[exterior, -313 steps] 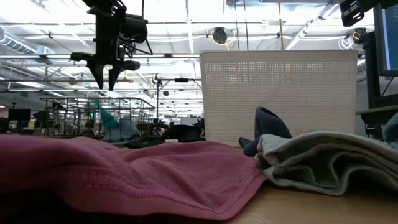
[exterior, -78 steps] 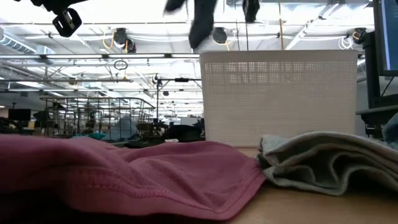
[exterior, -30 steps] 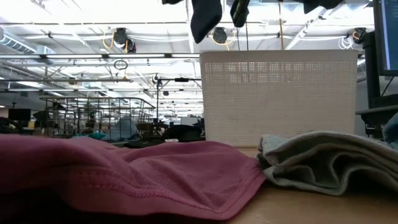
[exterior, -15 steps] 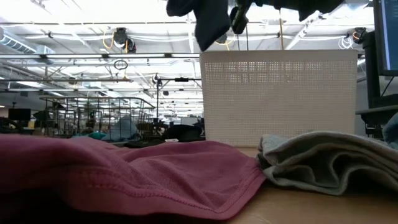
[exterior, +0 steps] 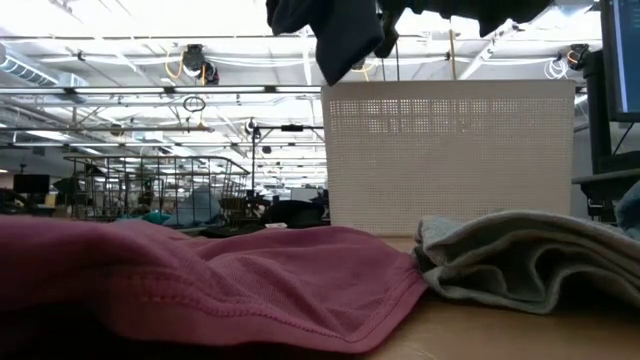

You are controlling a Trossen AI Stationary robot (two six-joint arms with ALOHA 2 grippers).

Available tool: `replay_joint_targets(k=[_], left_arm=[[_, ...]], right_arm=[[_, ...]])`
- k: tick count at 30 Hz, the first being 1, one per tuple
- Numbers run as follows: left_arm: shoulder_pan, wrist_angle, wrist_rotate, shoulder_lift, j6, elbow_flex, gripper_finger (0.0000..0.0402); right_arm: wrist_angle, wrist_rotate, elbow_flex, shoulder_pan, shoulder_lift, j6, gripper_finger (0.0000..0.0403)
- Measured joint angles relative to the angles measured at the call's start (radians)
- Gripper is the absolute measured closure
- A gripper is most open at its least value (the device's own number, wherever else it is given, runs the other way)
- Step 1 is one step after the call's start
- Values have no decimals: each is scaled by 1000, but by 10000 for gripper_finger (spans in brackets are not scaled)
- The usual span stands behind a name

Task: Pick & Place Cloths
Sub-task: Put the dark blue sock in the gold wire basket

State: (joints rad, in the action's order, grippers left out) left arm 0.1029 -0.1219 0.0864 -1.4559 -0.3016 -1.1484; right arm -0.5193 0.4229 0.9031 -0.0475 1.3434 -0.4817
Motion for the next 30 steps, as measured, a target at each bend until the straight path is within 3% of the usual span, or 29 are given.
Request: replay_joint_targets(k=[7,9,16,24,30], left_arm=[[-25,2,-95,2,-1,1,359],[-31,10,-105,2,-9,1,387],[-46,62,-125,3,-33,0,395],[-67,306,-117,83,-63,4,397],[-70,463,6,172,-71,2,398]], right_arm=[[4,8,0,-18,10,-1,399],[6,7,0,-24,10,-1,398],[42,1,0,-30,10,-11,373],[158,-3,1,-31,8,-109,313],[159,-1,1,-30,-4,-109,273]])
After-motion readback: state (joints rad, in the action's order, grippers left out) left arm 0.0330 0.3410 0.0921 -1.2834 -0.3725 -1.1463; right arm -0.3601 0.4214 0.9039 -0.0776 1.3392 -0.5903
